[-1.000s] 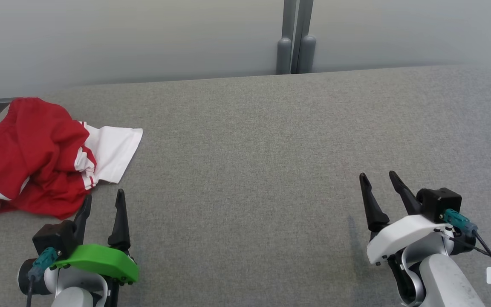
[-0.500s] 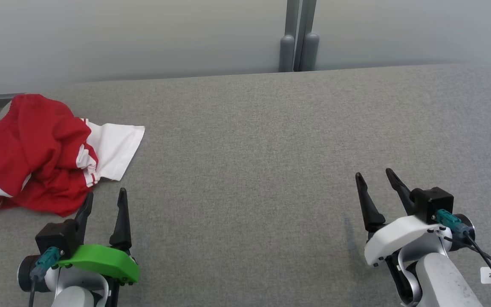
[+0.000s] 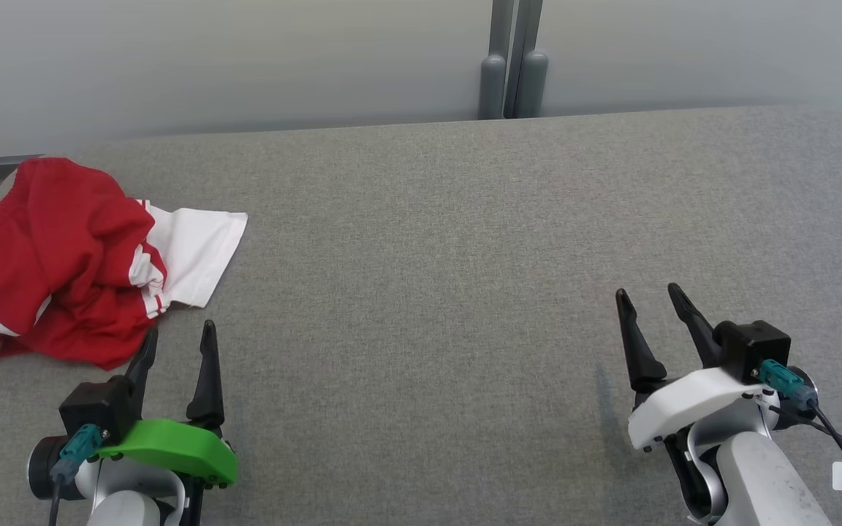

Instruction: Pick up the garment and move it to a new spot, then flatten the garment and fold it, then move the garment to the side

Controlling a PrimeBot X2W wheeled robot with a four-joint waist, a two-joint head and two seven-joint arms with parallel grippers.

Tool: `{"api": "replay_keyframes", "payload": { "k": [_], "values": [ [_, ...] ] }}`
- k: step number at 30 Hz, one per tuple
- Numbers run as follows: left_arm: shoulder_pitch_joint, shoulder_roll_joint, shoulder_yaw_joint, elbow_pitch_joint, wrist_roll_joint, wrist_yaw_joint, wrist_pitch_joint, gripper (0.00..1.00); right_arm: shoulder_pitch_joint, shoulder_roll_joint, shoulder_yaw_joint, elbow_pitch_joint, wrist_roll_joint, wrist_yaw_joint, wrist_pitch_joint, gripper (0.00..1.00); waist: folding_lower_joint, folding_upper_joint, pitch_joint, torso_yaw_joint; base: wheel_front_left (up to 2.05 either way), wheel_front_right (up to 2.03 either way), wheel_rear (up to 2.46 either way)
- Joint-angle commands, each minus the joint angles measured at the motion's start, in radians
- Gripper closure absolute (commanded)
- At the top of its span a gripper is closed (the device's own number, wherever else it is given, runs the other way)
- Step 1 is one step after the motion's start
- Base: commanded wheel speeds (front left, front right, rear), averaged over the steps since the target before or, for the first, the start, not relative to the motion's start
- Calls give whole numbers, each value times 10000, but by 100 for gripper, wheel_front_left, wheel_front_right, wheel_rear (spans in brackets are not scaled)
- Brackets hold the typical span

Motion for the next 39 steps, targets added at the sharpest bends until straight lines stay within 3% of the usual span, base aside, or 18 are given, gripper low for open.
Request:
{"api": "replay_keyframes", "payload": {
  "k": [1,20,39],
  "values": [
    [49,11,59,14,-91,-22,-25,0,-80,-39,-30,-42,118,4,-73,0,0,0,5,-3,0,0,0],
    [111,65,17,-40,-377,97,31,0,-73,-35,80,50,378,4,-106,0,0,0,5,212,0,0,0],
    [531,305,-111,-165,-407,292,263,0,86,-36,529,197,691,2,-157,0,0,0,-180,2594,0,0,0]
  ]
}}
